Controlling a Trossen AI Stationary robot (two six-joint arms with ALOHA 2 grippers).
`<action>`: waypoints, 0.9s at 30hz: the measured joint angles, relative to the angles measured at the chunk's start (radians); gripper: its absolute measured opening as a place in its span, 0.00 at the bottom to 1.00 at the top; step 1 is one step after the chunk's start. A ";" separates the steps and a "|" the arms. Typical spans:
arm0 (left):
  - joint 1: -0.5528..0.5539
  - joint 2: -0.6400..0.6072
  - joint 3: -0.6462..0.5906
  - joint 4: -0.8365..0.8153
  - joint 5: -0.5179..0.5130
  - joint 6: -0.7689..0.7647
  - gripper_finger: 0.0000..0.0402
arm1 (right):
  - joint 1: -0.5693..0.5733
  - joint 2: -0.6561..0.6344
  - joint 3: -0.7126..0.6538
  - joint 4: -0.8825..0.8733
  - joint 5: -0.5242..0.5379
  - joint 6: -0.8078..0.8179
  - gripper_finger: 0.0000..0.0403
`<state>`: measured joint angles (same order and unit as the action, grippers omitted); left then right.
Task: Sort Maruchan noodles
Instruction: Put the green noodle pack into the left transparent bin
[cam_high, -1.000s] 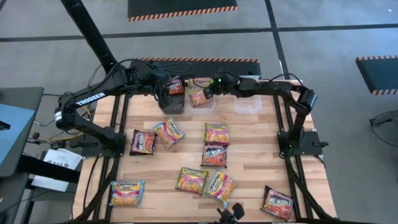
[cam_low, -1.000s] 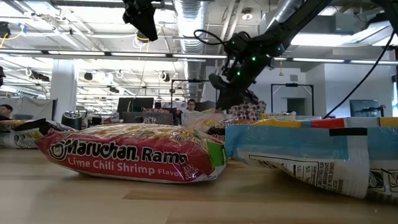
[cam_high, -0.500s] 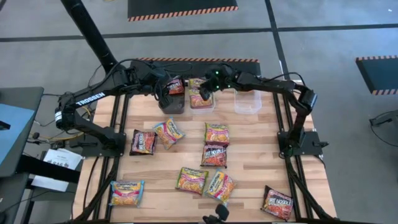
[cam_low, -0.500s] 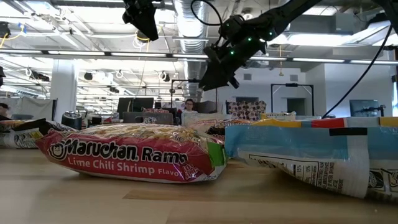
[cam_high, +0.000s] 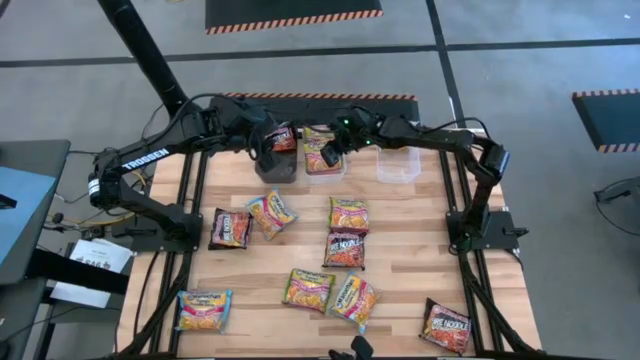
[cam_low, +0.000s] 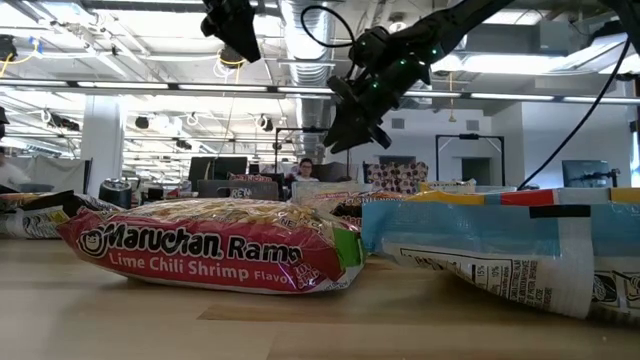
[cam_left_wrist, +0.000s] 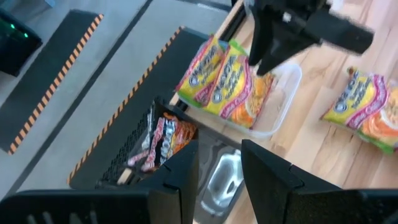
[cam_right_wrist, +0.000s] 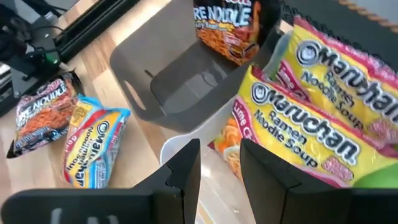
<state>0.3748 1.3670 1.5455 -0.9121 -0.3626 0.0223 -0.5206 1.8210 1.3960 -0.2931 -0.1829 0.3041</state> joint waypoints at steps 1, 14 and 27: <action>0.000 0.000 0.000 0.005 0.000 0.000 0.27 | -0.004 0.000 0.000 -0.009 0.000 0.007 0.34; 0.000 0.000 0.000 0.002 0.016 -0.017 0.27 | 0.021 0.165 0.074 -0.119 -0.003 0.059 0.34; 0.000 0.000 0.000 -0.002 0.015 -0.016 0.27 | 0.034 0.300 0.222 -0.249 0.064 0.028 0.34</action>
<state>0.3748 1.3670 1.5455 -0.9144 -0.3473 0.0059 -0.4866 2.1206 1.6182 -0.5417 -0.1191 0.3321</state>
